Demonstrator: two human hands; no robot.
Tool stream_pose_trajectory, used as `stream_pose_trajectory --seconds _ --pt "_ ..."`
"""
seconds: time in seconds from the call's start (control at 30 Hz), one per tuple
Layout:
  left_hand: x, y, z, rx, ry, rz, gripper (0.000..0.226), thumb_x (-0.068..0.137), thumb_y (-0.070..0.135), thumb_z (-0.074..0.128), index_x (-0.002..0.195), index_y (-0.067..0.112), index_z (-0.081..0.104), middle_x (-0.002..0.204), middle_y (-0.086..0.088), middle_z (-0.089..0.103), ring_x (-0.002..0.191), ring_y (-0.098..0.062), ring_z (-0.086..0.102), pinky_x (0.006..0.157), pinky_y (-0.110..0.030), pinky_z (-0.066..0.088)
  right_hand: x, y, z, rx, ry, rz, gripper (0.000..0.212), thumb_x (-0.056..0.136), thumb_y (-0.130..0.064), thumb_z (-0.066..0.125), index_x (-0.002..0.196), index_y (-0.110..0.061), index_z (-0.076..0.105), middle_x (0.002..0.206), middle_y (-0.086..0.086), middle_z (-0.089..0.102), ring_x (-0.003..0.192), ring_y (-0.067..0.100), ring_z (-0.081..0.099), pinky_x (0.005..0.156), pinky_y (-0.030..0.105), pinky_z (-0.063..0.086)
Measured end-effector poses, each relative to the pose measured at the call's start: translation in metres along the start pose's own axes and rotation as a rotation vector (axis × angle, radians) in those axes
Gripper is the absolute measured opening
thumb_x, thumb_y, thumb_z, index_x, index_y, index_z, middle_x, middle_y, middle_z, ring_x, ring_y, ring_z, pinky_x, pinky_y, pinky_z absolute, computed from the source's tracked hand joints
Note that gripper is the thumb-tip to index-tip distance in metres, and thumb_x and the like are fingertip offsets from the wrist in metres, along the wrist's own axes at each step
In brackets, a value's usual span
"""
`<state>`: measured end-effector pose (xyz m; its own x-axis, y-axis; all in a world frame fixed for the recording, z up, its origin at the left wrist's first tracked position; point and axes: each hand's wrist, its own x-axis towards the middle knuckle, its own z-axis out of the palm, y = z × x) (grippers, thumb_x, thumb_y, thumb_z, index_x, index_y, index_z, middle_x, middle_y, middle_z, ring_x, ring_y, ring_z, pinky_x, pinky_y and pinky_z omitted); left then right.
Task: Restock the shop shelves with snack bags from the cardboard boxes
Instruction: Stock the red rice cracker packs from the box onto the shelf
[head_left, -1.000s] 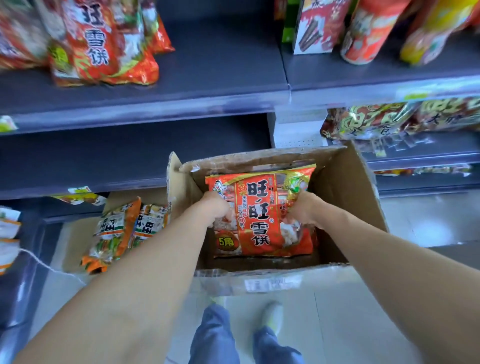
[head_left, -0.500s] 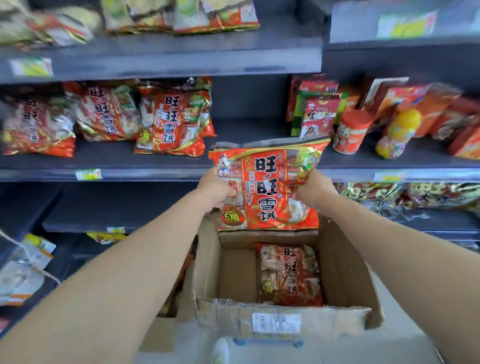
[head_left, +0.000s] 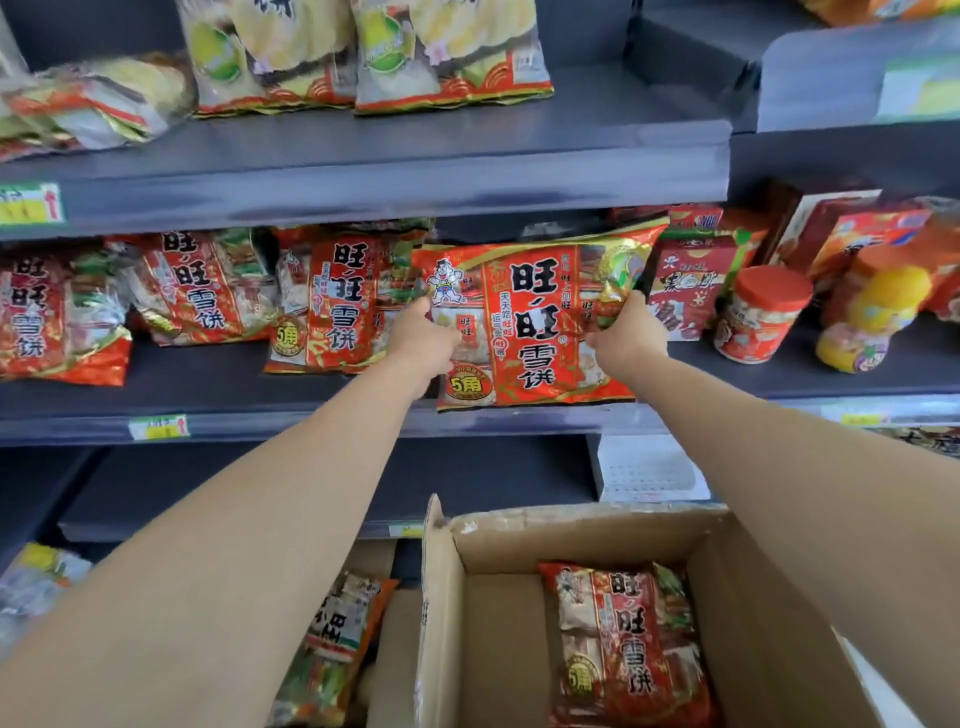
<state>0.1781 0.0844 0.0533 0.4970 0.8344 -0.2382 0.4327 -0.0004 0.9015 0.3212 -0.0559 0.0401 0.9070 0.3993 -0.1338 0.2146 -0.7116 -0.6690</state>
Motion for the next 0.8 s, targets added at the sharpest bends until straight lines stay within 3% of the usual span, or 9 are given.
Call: stream_pose_trajectory --seconds 0.07,0.1,0.17,0.23,0.33,0.43,0.63,0.7,0.8 --pt "0.029 0.002 0.004 0.001 0.025 0.038 0.017 0.090 0.000 0.057 0.099 0.013 0.061 0.106 -0.005 0.063 0.096 -0.025 0.064 0.088 -0.045 0.055 0.025 -0.006 0.010 0.023 0.036 0.026 0.046 0.094 -0.015 0.056 0.133 -0.008 0.033 0.118 0.025 0.055 0.110 0.039 0.054 0.070 0.037 0.044" --pt "0.044 0.004 0.007 0.007 0.038 0.056 0.016 0.090 0.001 0.058 0.084 0.016 0.061 0.097 -0.005 0.065 0.097 -0.027 0.065 0.089 -0.047 0.054 0.037 -0.009 0.016 0.030 0.052 0.037 0.043 0.094 -0.015 0.056 0.131 -0.008 0.035 0.118 0.024 0.056 0.110 0.039 0.054 0.070 0.037 0.044" --pt "0.074 0.008 0.012 0.008 0.047 0.079 0.022 0.090 0.003 0.058 0.075 0.020 0.058 0.093 -0.004 0.065 0.097 -0.027 0.065 0.090 -0.045 0.054 0.060 -0.016 0.028 0.041 0.077 0.032 0.046 0.093 -0.016 0.055 0.133 -0.008 0.034 0.117 0.023 0.058 0.117 0.039 0.050 0.077 0.040 0.047" --pt "0.101 0.011 0.019 0.006 0.069 0.101 0.016 0.090 0.004 0.057 0.088 0.019 0.062 0.103 -0.004 0.066 0.096 -0.025 0.065 0.088 -0.043 0.055 0.080 -0.022 0.040 0.065 0.091 0.038 0.050 0.094 -0.016 0.054 0.137 -0.008 0.032 0.118 0.021 0.059 0.122 0.037 0.047 0.080 0.040 0.045" --pt "0.134 0.008 0.030 -0.006 0.101 0.118 0.033 0.087 0.002 0.058 0.114 0.022 0.059 0.114 -0.002 0.065 0.087 -0.018 0.064 0.075 -0.036 0.058 0.106 -0.025 0.059 0.079 0.136 0.051 0.044 0.094 -0.016 0.052 0.134 -0.009 0.035 0.120 0.019 0.059 0.117 0.037 0.051 0.090 0.040 0.044" --pt "0.154 -0.007 0.043 -0.010 0.110 0.150 0.043 0.084 -0.004 0.058 0.110 0.029 0.051 0.105 -0.003 0.063 0.073 -0.016 0.059 0.057 -0.031 0.049 0.126 -0.020 0.077 0.087 0.190 0.041 0.042 0.095 -0.019 0.050 0.134 -0.012 0.037 0.125 0.018 0.054 0.117 0.038 0.049 0.094 0.039 0.040" --pt "0.184 -0.012 0.055 -0.077 0.187 0.171 0.049 0.083 -0.003 0.061 0.117 0.031 0.053 0.107 -0.002 0.063 0.083 -0.022 0.064 0.067 -0.037 0.057 0.152 -0.022 0.088 0.118 0.288 0.041 0.041 0.093 -0.017 0.047 0.133 -0.021 0.041 0.129 0.017 0.039 0.120 0.036 0.036 0.095 0.037 0.036" --pt "0.190 -0.007 0.056 -0.089 0.194 0.171 0.046 0.082 -0.002 0.062 0.114 0.031 0.054 0.102 -0.001 0.063 0.083 -0.023 0.065 0.072 -0.044 0.060 0.161 -0.024 0.090 0.176 0.329 0.031 0.041 0.092 -0.021 0.049 0.133 -0.025 0.045 0.128 0.015 0.037 0.115 0.034 0.042 0.088 0.034 0.040" --pt "0.199 -0.003 0.056 -0.121 0.182 0.172 0.042 0.083 0.001 0.063 0.111 0.031 0.054 0.099 -0.001 0.061 0.079 -0.022 0.064 0.076 -0.049 0.058 0.178 -0.029 0.092 0.314 0.328 -0.018 0.045 0.092 -0.024 0.049 0.136 -0.032 0.045 0.127 0.007 0.052 0.096 0.027 0.059 0.072 0.024 0.040"
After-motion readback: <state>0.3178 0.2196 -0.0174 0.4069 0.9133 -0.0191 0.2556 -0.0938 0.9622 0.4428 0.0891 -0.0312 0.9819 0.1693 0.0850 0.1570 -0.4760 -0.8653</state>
